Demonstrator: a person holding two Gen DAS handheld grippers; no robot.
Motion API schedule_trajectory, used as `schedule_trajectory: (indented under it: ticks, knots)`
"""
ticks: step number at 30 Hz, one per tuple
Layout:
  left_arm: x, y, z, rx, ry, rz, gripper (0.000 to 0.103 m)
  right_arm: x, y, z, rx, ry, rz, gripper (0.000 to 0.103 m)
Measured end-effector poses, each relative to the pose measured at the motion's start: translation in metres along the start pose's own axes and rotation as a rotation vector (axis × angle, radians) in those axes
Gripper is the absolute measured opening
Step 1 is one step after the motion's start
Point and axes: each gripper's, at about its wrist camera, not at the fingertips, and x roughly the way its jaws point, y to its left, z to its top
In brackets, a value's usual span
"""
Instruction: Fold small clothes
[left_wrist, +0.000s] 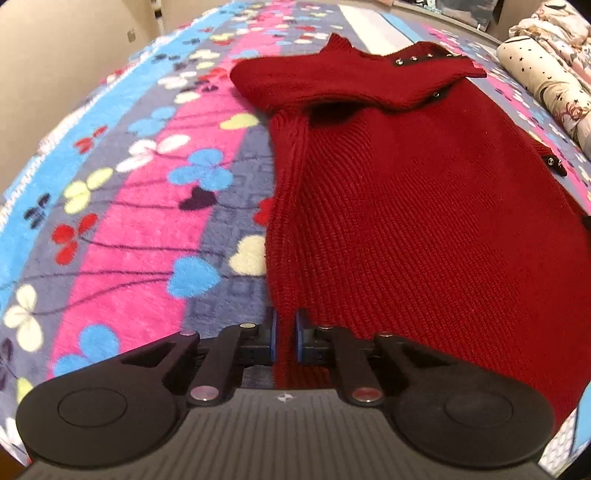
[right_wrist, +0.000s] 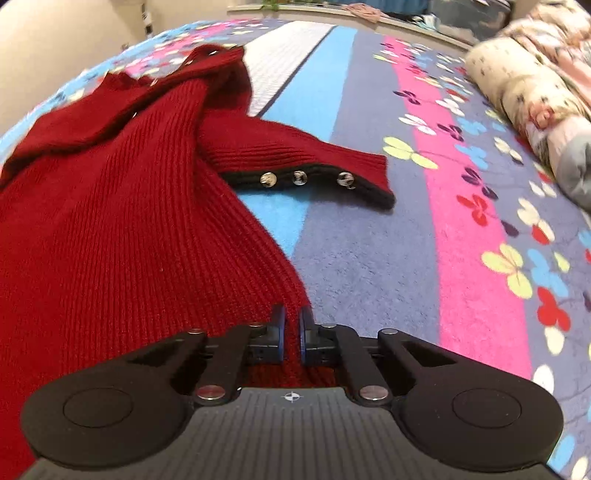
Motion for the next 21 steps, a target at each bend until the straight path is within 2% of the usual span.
schedule_trajectory:
  ticks: [4, 8, 9, 11, 13, 14, 16, 17, 18, 19, 20, 21]
  knots:
    - [-0.017, 0.003, -0.007, -0.002, -0.037, 0.015, 0.008, -0.013, -0.006, -0.003, 0.034, 0.009, -0.028, 0.005]
    - [-0.048, 0.009, -0.022, -0.026, -0.079, 0.003, 0.005, -0.044, 0.001, -0.009, -0.003, -0.009, -0.062, 0.004]
    - [-0.053, 0.013, -0.025, -0.038, -0.078, 0.006, 0.0, -0.055, 0.0, -0.01, 0.001, -0.023, -0.061, 0.004]
    - [-0.055, 0.023, -0.033, -0.044, -0.06, 0.074, 0.0, -0.074, -0.001, -0.013, -0.005, -0.053, -0.075, 0.004]
    - [-0.055, 0.038, -0.034, -0.105, -0.066, 0.01, 0.0, -0.079, -0.002, -0.018, -0.031, -0.06, -0.103, 0.0]
    - [-0.055, 0.044, -0.033, -0.133, -0.074, -0.019, 0.0, -0.072, 0.0, -0.021, -0.059, -0.028, -0.135, 0.0]
    - [-0.056, 0.047, -0.028, -0.142, -0.107, -0.028, 0.006, -0.057, 0.002, -0.023, -0.106, -0.006, -0.245, 0.0]
    - [-0.056, 0.046, -0.025, -0.134, -0.119, -0.022, 0.015, -0.056, 0.001, -0.021, -0.098, -0.018, -0.253, 0.002]
    - [-0.056, 0.042, -0.022, -0.131, -0.128, -0.015, 0.027, -0.06, 0.0, -0.016, -0.059, -0.061, -0.207, 0.003]
    - [-0.055, 0.037, -0.018, -0.13, -0.141, -0.009, 0.035, -0.065, -0.001, -0.013, -0.014, -0.1, -0.151, 0.004]
    - [-0.055, 0.033, -0.013, -0.13, -0.157, -0.009, 0.036, -0.071, -0.001, -0.008, 0.045, -0.143, -0.055, 0.008]
    - [-0.054, 0.029, -0.008, -0.13, -0.171, -0.01, 0.036, -0.073, 0.001, -0.006, 0.082, -0.165, 0.032, 0.018]
